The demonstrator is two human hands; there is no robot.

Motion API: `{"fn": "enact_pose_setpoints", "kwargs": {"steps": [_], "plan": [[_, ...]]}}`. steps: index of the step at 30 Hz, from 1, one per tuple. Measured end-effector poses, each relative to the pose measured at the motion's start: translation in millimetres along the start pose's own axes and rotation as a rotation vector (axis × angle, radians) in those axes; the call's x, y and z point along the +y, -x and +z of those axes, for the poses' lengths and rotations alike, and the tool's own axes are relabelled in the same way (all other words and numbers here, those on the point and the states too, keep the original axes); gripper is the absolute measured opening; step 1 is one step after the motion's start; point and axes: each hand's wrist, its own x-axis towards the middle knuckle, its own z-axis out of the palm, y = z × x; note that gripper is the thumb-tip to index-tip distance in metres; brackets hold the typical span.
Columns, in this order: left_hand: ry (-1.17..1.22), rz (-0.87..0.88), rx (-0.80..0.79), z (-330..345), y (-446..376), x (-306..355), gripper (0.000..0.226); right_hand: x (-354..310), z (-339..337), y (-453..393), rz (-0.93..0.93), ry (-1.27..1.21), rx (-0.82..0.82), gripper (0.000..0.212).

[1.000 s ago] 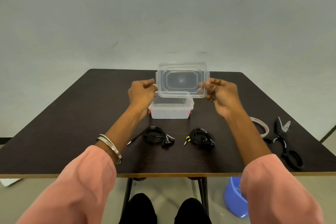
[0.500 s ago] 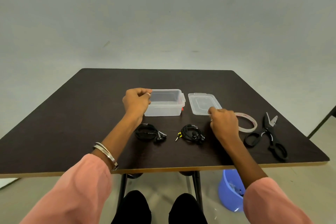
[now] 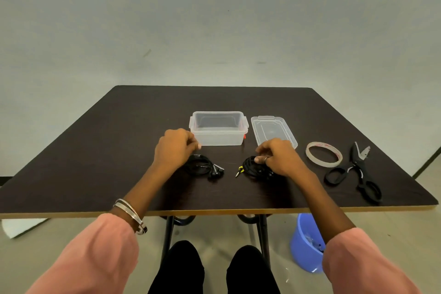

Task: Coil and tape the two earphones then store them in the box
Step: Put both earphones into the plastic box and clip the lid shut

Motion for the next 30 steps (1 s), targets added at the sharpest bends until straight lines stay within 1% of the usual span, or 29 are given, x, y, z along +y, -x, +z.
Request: {"fn": "enact_pose_setpoints", "kwargs": {"steps": [1, 3, 5, 10, 12, 14, 16, 19, 22, 24, 26, 30], "plan": [[-0.065, 0.006, -0.034, -2.0, 0.8, 1.3, 0.010, -1.4, 1.1, -0.6, 0.014, 0.016, 0.002, 0.032], [-0.159, 0.007, -0.131, -3.7, 1.8, 4.0, 0.018, -2.6, 3.2, -0.8, 0.025, 0.036, 0.026, 0.023], [-0.190, 0.001, -0.196, -2.7, 1.5, 4.4, 0.025, -3.1, 5.9, -0.1, 0.020, 0.036, 0.056, 0.014], [-0.114, -0.006, -0.149, -0.7, 1.2, -2.2, 0.007, -1.8, 5.8, 6.1, -0.027, -0.053, 0.154, 0.011], [-0.019, 0.033, -0.144, -3.4, -0.6, -7.5, 0.006, -3.9, 1.0, 7.2, -0.047, -0.126, 0.211, 0.012], [0.128, 0.092, -0.131, -9.6, -1.4, -9.4, 0.007, -8.7, -6.1, 7.5, -0.058, -0.202, 0.282, 0.011], [0.276, 0.134, -0.083, -18.6, -1.1, -6.9, 0.006, -15.5, -14.9, 4.2, -0.059, -0.287, 0.354, 0.009], [0.546, 0.110, 0.020, -30.3, -5.4, -1.8, 0.011, -29.0, -28.6, -7.5, -0.061, -0.428, 0.419, 0.007], [0.781, 0.066, 0.128, -43.8, -16.5, 4.7, 0.009, -45.9, -39.4, -24.6, -0.060, -0.494, 0.479, 0.007], [0.860, 0.033, 0.198, -52.0, -24.7, 8.2, 0.011, -57.5, -43.3, -37.4, -0.063, -0.498, 0.492, 0.009], [0.876, 0.000, 0.252, -57.7, -33.8, 9.1, 0.010, -66.7, -41.8, -53.6, -0.063, -0.486, 0.473, 0.010], [0.884, -0.046, 0.300, -60.2, -48.6, 6.9, 0.010, -77.2, -25.3, -89.1, -0.029, -0.356, 0.357, 0.009]]}}
